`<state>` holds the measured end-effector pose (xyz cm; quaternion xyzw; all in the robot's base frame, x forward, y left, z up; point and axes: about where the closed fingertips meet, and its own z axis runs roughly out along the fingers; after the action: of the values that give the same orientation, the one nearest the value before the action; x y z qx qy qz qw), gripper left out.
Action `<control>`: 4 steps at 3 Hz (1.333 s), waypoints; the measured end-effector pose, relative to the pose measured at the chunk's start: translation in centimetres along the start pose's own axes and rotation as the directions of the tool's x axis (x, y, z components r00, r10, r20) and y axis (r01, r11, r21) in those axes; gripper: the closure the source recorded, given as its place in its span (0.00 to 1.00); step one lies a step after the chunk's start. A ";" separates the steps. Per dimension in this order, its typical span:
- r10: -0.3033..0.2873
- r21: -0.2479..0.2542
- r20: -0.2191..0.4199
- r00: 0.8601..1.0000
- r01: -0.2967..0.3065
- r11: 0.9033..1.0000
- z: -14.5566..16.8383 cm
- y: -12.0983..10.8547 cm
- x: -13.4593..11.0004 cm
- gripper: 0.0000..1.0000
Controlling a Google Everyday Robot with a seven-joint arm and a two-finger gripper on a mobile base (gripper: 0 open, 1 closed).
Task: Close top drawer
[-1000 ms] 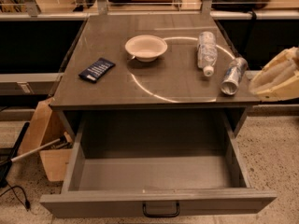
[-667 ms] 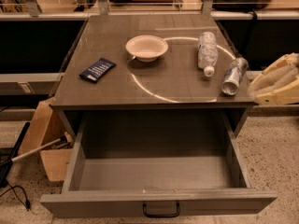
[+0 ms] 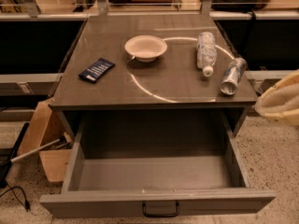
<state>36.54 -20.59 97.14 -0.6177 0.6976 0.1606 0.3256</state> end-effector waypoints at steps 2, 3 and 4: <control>-0.066 0.346 -0.231 0.971 0.145 0.927 -1.4 4.8 -4.5 1.00; -0.072 0.349 -0.231 0.970 0.152 0.925 -1.5 5.0 -4.9 1.00; -0.080 0.322 -0.195 0.978 0.141 0.936 -1.7 6.5 -5.5 1.00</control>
Offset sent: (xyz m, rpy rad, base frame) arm -0.0707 0.0142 -0.0001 -0.3488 -0.3600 -0.3391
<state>30.02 -16.30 100.79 -0.6039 0.7050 -0.0348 0.3703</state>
